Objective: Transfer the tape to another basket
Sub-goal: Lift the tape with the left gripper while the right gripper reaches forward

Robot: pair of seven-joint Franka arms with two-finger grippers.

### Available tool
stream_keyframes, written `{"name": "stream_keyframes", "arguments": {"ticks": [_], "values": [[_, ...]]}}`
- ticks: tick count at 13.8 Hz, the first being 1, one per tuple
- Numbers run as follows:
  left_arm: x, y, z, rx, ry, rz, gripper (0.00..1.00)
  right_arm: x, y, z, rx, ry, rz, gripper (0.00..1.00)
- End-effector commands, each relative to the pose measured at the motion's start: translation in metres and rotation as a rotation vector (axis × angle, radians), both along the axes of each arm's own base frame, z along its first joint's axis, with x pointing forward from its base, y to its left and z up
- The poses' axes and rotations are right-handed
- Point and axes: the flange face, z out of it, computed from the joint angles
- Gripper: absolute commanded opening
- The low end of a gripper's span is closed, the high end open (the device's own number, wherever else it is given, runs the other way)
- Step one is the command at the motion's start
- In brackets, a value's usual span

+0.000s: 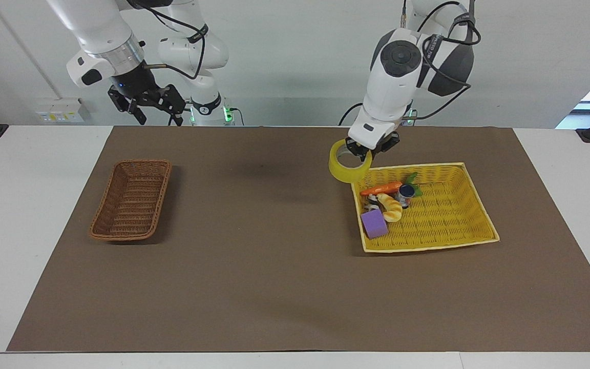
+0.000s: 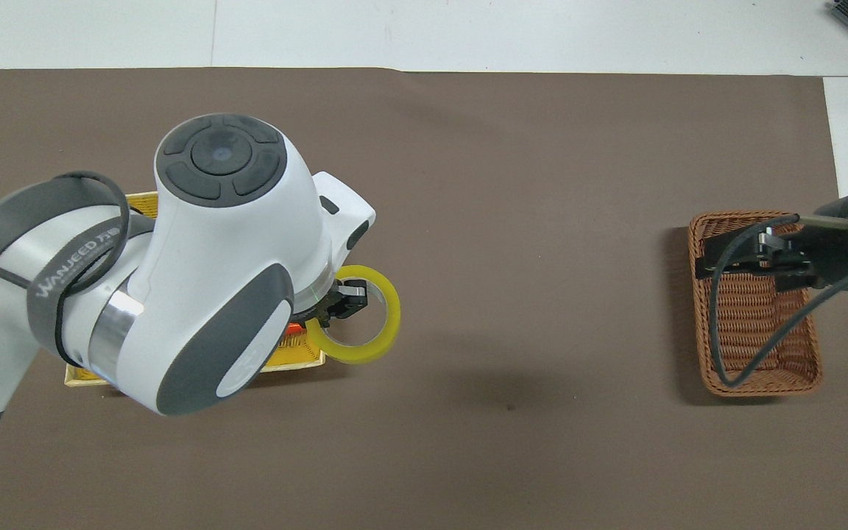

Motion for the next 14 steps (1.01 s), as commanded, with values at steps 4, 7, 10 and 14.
{"name": "stream_keyframes", "arguments": {"ticks": [4, 7, 10, 14], "values": [[-0.015, -0.066, 0.023, -0.081, -0.051, 0.008, 0.0, -0.015, 0.045, -0.038, 0.121, 0.106, -0.095, 1.0], [-0.02, -0.081, 0.01, -0.148, -0.042, 0.013, 0.0, -0.015, 0.045, -0.049, 0.204, 0.161, -0.155, 1.0], [-0.022, -0.091, -0.01, -0.228, 0.01, 0.038, 0.0, -0.014, 0.048, -0.061, 0.261, 0.204, -0.228, 1.0], [-0.031, -0.11, -0.03, -0.295, 0.016, 0.036, 0.0, -0.014, 0.045, -0.072, 0.326, 0.251, -0.283, 1.0]]}}
